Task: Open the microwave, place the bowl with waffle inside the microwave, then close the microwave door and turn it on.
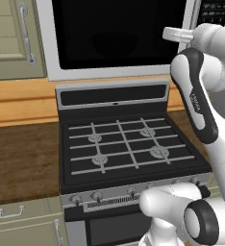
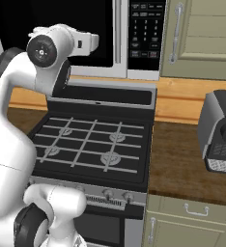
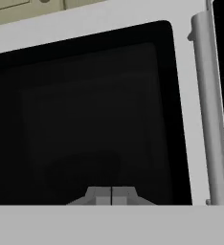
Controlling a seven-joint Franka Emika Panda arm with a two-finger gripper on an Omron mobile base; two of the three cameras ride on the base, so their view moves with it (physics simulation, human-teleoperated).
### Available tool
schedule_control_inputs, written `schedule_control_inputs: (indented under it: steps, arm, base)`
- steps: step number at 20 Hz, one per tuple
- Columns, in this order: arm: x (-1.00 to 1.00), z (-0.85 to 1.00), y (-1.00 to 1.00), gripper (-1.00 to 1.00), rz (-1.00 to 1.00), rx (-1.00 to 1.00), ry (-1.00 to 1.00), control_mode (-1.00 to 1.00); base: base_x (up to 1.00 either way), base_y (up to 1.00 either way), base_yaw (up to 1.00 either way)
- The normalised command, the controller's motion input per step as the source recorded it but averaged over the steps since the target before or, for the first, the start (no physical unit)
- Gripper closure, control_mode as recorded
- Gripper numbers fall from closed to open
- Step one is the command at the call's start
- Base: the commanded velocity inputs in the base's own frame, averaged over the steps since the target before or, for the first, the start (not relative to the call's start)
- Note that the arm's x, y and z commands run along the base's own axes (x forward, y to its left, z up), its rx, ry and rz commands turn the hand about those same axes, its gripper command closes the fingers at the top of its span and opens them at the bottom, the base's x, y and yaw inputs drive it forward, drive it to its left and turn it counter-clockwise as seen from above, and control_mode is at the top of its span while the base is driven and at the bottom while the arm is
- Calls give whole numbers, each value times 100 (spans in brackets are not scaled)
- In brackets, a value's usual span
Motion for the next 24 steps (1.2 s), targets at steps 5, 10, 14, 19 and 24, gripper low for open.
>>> schedule_control_inputs:
  steps: [5, 10, 14, 19, 24]
  arm:
    - [-1, 0, -65, 100, -3, 32, 13, -100]
    - [-16, -3, -73, 100, -14, 51, 27, -100]
    - [-6, -12, -63, 100, -17, 60, 13, -100]
    - [-1, -33, -24, 100, -4, 49, -8, -100]
    - [0, -71, 0, 100, 0, 22, -13, -100]
  base:
    - [0, 0, 0]
    - [0, 0, 0]
    - [0, 0, 0]
    - [0, 0, 0]
    - [0, 0, 0]
